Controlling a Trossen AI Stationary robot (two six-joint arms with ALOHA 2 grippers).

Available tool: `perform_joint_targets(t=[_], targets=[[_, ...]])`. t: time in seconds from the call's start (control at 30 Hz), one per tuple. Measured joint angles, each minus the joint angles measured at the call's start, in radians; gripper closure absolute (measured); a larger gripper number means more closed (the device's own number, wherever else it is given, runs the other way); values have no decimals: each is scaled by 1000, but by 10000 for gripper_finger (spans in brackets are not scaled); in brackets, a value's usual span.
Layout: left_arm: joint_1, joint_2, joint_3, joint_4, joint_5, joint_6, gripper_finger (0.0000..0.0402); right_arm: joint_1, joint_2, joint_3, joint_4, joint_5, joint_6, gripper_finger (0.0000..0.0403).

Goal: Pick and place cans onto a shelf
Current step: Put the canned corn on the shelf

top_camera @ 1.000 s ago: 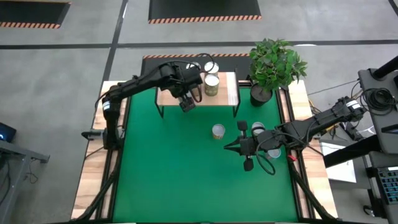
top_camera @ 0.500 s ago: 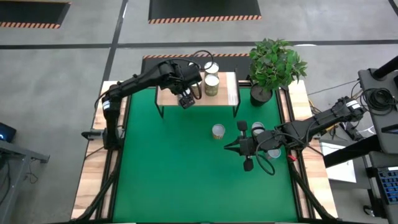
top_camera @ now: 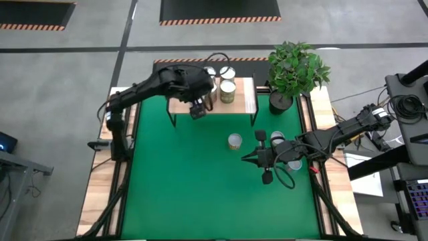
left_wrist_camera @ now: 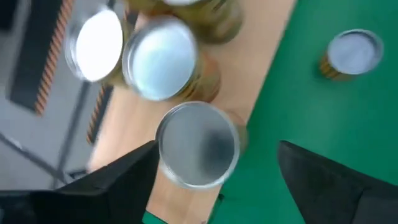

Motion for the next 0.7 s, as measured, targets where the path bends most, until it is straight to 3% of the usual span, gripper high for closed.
perform_joint_targets(t=[0.23, 0.43, 0.7], targets=[[-61, -111, -63, 15, -63, 52, 228, 0, 0, 0, -32, 0, 23, 394], [-22, -249, -288, 47, -118, 17, 379, 0, 0, 0, -31, 0, 23, 394], [90, -384, -612, 311, -117, 49, 394, 0, 0, 0, -30, 0, 20, 394]])
